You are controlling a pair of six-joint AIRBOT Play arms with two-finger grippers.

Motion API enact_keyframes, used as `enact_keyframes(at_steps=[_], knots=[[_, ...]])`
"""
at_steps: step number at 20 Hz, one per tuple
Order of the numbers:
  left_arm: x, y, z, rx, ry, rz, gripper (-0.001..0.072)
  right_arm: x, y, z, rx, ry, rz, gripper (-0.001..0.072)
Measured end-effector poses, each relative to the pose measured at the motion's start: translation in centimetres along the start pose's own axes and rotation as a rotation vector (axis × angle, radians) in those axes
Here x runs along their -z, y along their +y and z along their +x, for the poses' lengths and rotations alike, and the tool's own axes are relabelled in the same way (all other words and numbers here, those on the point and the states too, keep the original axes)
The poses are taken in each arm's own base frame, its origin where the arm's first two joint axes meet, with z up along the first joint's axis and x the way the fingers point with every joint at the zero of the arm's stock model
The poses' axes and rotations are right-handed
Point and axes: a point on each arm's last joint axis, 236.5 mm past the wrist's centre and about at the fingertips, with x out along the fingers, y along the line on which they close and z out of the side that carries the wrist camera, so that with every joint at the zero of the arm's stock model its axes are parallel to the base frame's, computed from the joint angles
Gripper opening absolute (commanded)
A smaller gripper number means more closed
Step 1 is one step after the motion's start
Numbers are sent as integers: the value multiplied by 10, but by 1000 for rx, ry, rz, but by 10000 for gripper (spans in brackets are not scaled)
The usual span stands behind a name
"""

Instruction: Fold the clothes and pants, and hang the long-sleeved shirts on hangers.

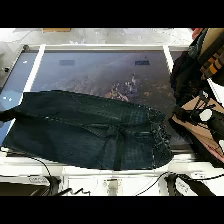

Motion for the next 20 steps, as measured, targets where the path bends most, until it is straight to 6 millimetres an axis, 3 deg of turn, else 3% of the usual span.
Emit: enact_keyframes(at_steps=[7, 10, 11, 13, 14, 20], knots=[[-2, 24, -7, -108, -10, -36, 20, 0, -2, 1, 7, 2, -6, 26], [-1, 29, -8, -132, -2, -45, 20, 8, -11, 12, 21, 48, -2, 26], [-1, 30, -8, -137, -3, -47, 19, 16, -11, 18, 9, 88, -4, 68], [0, 31, -8, -141, -1, -51, 20, 33, -1, 32, -61, 171, -9, 561], [0, 31, -8, -141, -1, -56, 19, 39, 5, 39, -100, 202, -7, 711], [0, 31, -8, -141, -1, -60, 20, 53, 22, 73, -214, 268, 46, 663]])
